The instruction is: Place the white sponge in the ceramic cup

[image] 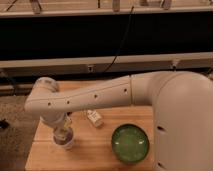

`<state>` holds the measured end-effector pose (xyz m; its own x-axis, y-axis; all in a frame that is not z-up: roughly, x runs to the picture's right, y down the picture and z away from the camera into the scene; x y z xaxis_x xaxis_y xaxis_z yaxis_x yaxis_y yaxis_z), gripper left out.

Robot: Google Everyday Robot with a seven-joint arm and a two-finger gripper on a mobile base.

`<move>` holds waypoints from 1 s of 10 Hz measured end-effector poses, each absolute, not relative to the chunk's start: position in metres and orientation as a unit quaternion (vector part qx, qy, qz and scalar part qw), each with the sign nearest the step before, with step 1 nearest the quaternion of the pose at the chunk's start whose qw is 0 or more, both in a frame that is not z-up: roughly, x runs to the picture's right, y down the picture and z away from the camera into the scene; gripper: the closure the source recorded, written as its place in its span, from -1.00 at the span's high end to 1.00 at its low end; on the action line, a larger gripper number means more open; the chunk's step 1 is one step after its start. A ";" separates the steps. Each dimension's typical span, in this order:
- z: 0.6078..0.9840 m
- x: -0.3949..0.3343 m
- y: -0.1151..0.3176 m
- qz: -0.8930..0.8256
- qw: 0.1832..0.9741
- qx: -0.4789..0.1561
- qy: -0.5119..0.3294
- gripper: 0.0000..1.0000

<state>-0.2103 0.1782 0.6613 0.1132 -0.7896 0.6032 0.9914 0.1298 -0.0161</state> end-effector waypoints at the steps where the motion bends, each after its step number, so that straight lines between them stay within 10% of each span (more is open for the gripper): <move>1: 0.658 -0.212 0.179 -0.625 0.709 -0.220 -0.241 -0.08; 5: 0.652 -0.215 0.181 -0.629 0.699 -0.224 -0.258 0.58; 10: 0.651 -0.210 0.179 -0.622 0.705 -0.218 -0.259 0.44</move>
<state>-0.2103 0.1795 0.6513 0.0906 -0.7650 0.6377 0.9914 0.1299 0.0150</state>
